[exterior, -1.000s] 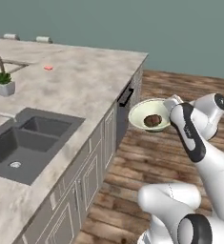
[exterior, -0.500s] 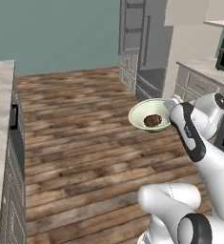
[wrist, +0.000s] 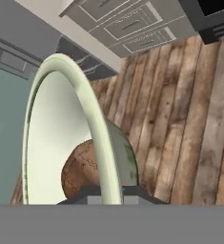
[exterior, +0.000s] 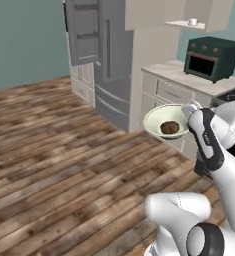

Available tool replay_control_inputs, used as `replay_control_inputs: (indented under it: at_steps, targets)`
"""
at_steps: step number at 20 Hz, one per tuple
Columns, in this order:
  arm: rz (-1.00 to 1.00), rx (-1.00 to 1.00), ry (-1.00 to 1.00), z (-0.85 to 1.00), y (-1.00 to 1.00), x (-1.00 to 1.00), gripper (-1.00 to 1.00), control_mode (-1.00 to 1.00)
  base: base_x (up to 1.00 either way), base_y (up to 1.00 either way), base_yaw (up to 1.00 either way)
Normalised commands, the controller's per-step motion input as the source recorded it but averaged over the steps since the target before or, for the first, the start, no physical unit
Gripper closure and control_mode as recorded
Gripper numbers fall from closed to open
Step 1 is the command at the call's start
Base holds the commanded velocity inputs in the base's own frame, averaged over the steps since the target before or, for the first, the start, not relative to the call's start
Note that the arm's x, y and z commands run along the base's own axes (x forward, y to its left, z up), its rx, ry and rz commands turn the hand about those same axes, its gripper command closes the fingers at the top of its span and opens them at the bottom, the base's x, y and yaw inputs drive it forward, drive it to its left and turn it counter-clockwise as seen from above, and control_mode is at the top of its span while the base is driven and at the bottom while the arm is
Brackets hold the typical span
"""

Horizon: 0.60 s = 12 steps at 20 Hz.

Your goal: Move the mug from next to the sink to the open cabinet. Then, move the bowl with the potato to the fridge to clear the area for faucet cleaning.

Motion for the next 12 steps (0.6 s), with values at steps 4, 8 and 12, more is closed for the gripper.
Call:
replay_control_inputs:
  at_steps: [4,8,12]
  targets:
    - [0.0,0.0,0.0,0.0,0.0,0.0,1.0,1.0,1.0,0.75,-0.43]
    - [0.0,0.0,0.0,0.0,0.0,0.0,1.0,1.0,1.0,1.0,-0.31]
    - [0.0,0.0,0.0,0.0,0.0,0.0,1.0,1.0,1.0,1.0,-0.18]
